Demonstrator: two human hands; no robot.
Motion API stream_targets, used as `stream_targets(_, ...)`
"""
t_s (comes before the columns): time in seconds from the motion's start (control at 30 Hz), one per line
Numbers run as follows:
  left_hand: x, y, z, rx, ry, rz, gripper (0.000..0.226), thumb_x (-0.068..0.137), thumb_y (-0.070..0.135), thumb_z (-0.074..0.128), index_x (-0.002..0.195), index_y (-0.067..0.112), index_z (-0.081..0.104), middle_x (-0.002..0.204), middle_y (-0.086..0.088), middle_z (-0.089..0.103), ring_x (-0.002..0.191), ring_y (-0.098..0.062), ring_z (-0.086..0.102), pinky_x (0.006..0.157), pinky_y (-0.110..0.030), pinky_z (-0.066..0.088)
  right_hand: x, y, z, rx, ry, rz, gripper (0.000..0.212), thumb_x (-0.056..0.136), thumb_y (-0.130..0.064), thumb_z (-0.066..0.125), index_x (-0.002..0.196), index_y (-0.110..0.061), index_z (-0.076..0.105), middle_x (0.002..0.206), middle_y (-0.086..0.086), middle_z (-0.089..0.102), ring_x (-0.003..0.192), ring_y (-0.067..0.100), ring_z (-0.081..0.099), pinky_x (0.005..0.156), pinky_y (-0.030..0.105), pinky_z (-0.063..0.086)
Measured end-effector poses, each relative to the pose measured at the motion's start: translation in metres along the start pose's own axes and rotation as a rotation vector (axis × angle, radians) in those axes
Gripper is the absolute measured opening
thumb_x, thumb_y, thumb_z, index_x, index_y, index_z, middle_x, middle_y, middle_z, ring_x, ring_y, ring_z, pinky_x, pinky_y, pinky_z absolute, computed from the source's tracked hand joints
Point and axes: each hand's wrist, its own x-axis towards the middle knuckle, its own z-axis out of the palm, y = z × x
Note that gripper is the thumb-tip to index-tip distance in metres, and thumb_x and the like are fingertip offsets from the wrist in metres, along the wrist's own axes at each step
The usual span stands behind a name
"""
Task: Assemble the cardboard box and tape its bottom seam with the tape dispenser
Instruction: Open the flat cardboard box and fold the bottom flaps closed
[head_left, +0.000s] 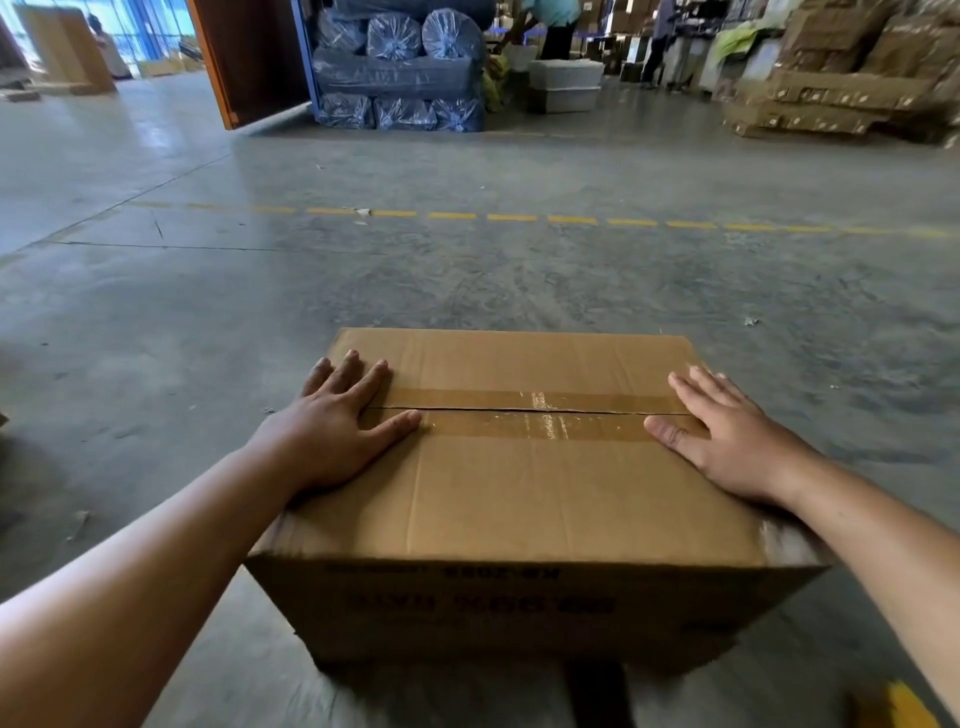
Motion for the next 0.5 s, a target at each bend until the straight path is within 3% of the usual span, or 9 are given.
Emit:
stream_targets(0.13, -0.006, 0.012, 0.002, -0.006, 0.018, 0.017, 0.104, 0.061, 0.101, 0.018, 0.152, 0.054, 0.002, 0.164, 0.017, -0.009, 0.150, -0.009, -0.015, 0.121, -0.050, 0.017, -0.007, 0.011, -0.003, 0.001, 0.012, 0.010, 0.099, 0.072, -0.085, 0.024, 0.157, -0.034, 0.012, 0.166, -0.008, -0.003, 0.151, 0.011, -0.007, 0.121, 0.038, 0.003)
stream_targets(0.33, -0.006, -0.008, -0.002, 0.021, -0.001, -0.004, 0.107, 0.057, 0.104, 0.012, 0.151, 0.056, -0.001, 0.164, 0.017, -0.010, 0.150, -0.009, -0.016, 0.121, -0.054, 0.017, -0.010, -0.001, 0.007, 0.000, 0.021, -0.024, 0.105, 0.069, -0.089, 0.021, 0.158, -0.033, 0.008, 0.165, -0.008, -0.006, 0.150, 0.010, -0.011, 0.123, 0.040, 0.004)
stream_targets(0.5, -0.008, 0.001, -0.004, 0.207, -0.016, -0.031, 0.100, 0.069, 0.093, 0.005, 0.155, 0.044, -0.009, 0.165, -0.002, -0.015, 0.151, -0.020, -0.016, 0.119, -0.058, -0.008, -0.006, -0.016, 0.011, -0.012, 0.009, -0.039, 0.114, 0.062, -0.094, 0.014, 0.158, -0.032, 0.004, 0.165, -0.006, -0.010, 0.150, 0.013, -0.014, 0.123, 0.043, 0.004)
